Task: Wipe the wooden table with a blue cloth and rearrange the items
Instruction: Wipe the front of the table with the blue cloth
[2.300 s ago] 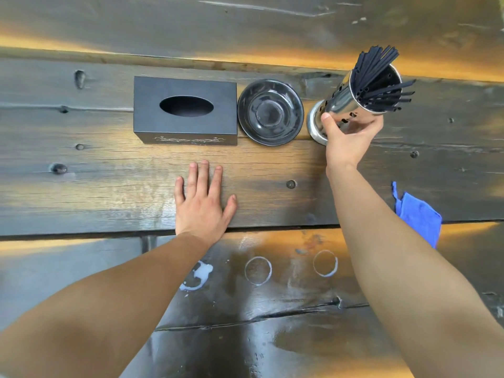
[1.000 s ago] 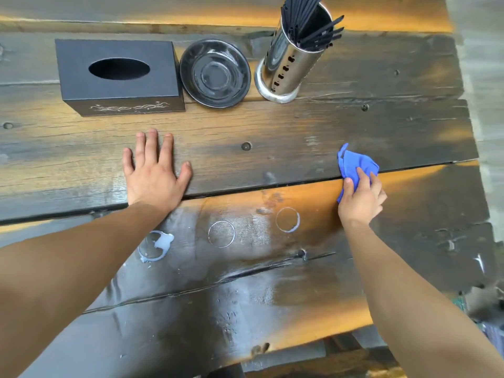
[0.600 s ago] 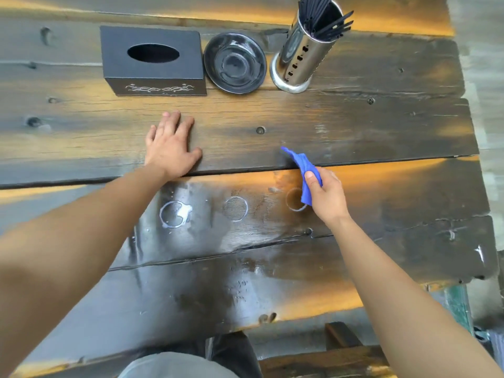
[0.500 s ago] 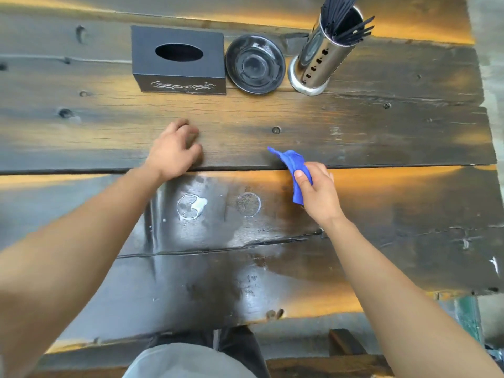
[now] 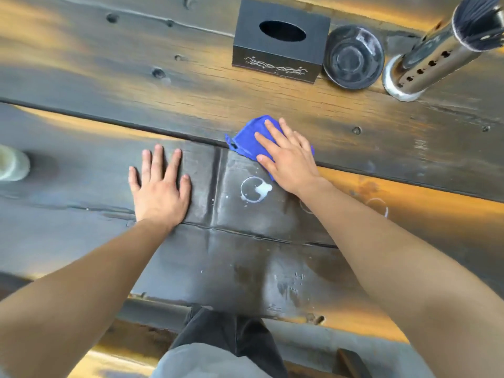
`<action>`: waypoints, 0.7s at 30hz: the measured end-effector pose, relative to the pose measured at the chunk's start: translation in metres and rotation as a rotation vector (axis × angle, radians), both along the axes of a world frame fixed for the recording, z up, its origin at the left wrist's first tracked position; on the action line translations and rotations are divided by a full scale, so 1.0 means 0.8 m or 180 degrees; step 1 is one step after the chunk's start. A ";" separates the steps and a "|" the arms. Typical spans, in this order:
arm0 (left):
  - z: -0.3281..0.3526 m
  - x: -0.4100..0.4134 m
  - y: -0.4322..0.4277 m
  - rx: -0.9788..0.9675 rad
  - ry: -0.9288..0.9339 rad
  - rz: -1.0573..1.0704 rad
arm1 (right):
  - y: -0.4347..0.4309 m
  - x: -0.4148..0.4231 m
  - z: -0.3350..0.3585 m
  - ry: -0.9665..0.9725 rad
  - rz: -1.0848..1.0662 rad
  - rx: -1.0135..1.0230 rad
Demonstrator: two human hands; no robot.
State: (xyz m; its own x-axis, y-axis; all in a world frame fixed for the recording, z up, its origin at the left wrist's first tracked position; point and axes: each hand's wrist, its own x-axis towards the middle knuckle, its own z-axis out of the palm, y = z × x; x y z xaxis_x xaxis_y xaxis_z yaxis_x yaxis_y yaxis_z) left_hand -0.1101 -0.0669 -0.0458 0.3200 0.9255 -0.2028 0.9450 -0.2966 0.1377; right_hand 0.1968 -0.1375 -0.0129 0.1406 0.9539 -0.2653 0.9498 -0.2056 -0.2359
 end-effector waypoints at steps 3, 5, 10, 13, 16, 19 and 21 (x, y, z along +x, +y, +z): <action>-0.004 -0.003 -0.001 0.0088 -0.0085 -0.0016 | 0.012 -0.003 -0.007 -0.0030 0.0257 0.0047; -0.004 -0.003 -0.001 0.0112 -0.0124 -0.0006 | 0.017 -0.013 -0.009 -0.0027 0.0232 0.0083; -0.004 -0.002 -0.001 0.0067 -0.0175 0.0025 | 0.015 -0.048 -0.011 0.0037 0.0238 0.0125; -0.005 -0.003 0.000 0.0072 -0.0192 0.0030 | 0.005 -0.065 -0.011 0.0051 0.0358 0.0163; -0.006 -0.002 -0.001 0.0102 -0.0208 0.0038 | -0.014 -0.089 -0.013 0.0046 0.0478 0.0161; -0.007 -0.003 -0.002 0.0122 -0.0229 0.0037 | -0.038 -0.115 -0.016 -0.0004 0.0544 0.0182; -0.007 -0.002 -0.002 0.0123 -0.0239 0.0033 | -0.054 -0.128 -0.018 -0.0034 0.0573 0.0216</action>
State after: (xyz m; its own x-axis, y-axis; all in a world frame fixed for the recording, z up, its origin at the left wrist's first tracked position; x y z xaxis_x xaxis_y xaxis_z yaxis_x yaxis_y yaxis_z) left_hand -0.1120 -0.0682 -0.0513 0.3234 0.9354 -0.1426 0.9355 -0.2934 0.1970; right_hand 0.0940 -0.1804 -0.0273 -0.0314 0.9795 -0.1990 0.9723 -0.0162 -0.2331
